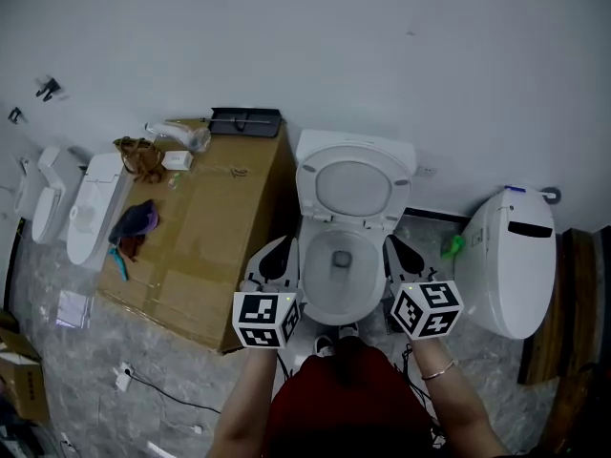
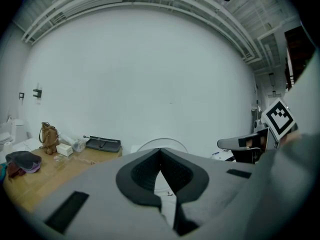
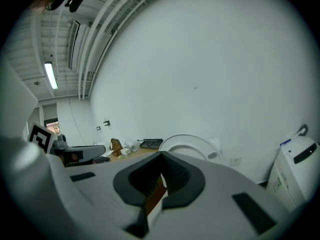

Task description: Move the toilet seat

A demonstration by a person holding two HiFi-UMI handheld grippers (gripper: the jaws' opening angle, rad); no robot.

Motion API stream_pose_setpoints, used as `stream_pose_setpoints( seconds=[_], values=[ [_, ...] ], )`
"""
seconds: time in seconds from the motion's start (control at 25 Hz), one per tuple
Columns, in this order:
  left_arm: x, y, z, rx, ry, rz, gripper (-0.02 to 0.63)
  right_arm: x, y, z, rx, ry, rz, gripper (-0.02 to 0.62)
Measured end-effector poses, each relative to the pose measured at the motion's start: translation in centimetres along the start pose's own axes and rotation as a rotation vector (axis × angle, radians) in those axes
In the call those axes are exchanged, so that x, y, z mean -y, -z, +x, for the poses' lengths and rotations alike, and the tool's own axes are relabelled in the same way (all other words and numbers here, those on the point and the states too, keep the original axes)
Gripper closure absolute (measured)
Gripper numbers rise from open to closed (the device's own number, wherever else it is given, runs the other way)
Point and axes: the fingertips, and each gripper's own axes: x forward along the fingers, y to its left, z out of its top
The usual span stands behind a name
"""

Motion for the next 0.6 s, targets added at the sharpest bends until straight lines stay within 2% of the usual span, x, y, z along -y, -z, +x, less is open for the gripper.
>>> stream_pose_setpoints(
  seconds=[0.6],
  values=[
    [2.4, 1.4, -4.8, -0.002, 0.033, 0.019, 0.58, -2.5, 1.9, -4.3, 0.009, 0.02, 0.001, 0.578]
  ],
)
